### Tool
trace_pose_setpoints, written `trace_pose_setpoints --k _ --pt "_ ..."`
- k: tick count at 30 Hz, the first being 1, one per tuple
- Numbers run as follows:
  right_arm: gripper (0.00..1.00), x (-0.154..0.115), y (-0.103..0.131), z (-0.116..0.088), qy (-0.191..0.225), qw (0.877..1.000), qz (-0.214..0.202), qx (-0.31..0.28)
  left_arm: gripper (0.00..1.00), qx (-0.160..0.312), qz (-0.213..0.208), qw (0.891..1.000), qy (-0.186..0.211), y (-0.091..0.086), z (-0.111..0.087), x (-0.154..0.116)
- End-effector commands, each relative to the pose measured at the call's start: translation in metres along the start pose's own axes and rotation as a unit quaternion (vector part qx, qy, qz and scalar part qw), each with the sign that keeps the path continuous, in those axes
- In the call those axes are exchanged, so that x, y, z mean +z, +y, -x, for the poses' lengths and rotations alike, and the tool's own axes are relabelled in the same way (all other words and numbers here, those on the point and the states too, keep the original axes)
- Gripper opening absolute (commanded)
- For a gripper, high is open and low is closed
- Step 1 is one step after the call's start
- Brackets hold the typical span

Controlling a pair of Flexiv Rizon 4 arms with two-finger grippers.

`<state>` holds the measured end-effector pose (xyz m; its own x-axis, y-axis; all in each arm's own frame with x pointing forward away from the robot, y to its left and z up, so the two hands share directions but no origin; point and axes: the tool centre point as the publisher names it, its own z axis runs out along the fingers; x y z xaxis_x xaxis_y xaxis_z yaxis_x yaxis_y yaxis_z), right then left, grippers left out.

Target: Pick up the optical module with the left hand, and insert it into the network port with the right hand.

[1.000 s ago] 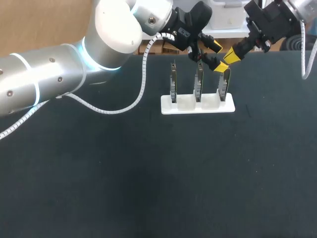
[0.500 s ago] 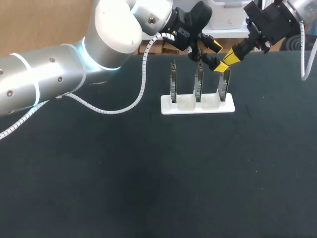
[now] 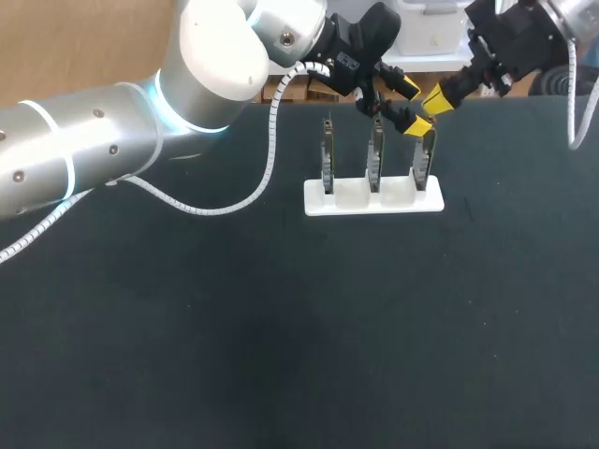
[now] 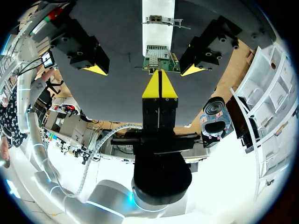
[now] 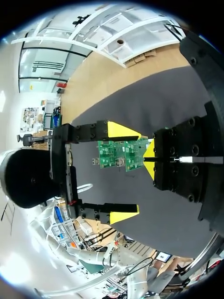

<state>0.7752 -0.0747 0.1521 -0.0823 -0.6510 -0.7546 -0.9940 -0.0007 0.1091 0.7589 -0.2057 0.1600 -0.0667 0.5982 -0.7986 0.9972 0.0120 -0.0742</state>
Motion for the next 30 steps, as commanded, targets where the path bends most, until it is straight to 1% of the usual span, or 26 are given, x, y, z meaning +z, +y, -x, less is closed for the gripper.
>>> trace_pose_setpoints --k 1,4,9,10,12,16,19,27,30 --pt "0.0 -0.006 0.006 0.004 -0.001 1.0 -0.009 -0.006 1.0 0.0 -0.002 1.0 0.002 0.002 0.001 0.0" --pt "0.0 -0.011 0.007 0.005 0.004 1.0 -0.015 -0.008 1.0 0.0 -0.002 1.0 0.002 0.002 0.001 0.0" --pt "0.0 -0.021 0.011 0.0 0.012 0.999 -0.03 0.001 1.0 0.0 -0.002 1.0 0.002 0.002 0.001 0.0" --pt "0.0 -0.024 0.012 -0.003 0.013 0.999 -0.035 0.004 1.0 0.005 -0.002 1.0 -0.005 0.002 0.002 -0.001" --pt "0.0 -0.029 0.014 -0.005 0.015 0.999 -0.041 0.007 1.0 0.009 0.001 1.0 -0.007 0.001 0.004 -0.003" --pt "0.0 -0.038 0.015 -0.004 0.008 0.998 -0.057 0.009 1.0 0.017 0.01 1.0 -0.009 0.003 0.01 -0.008" --pt "0.0 -0.044 0.016 -0.004 0.007 0.998 -0.064 0.008 1.0 0.025 0.02 0.999 -0.01 0.006 0.015 -0.016" --pt "0.0 -0.057 0.018 0.001 0.009 0.996 -0.083 -0.001 1.0 0.041 0.071 0.996 -0.019 0.014 0.027 -0.051" --pt "0.0 -0.058 0.018 0.001 0.011 0.996 -0.087 -0.002 1.0 0.046 0.083 0.995 -0.021 0.016 0.03 -0.06"
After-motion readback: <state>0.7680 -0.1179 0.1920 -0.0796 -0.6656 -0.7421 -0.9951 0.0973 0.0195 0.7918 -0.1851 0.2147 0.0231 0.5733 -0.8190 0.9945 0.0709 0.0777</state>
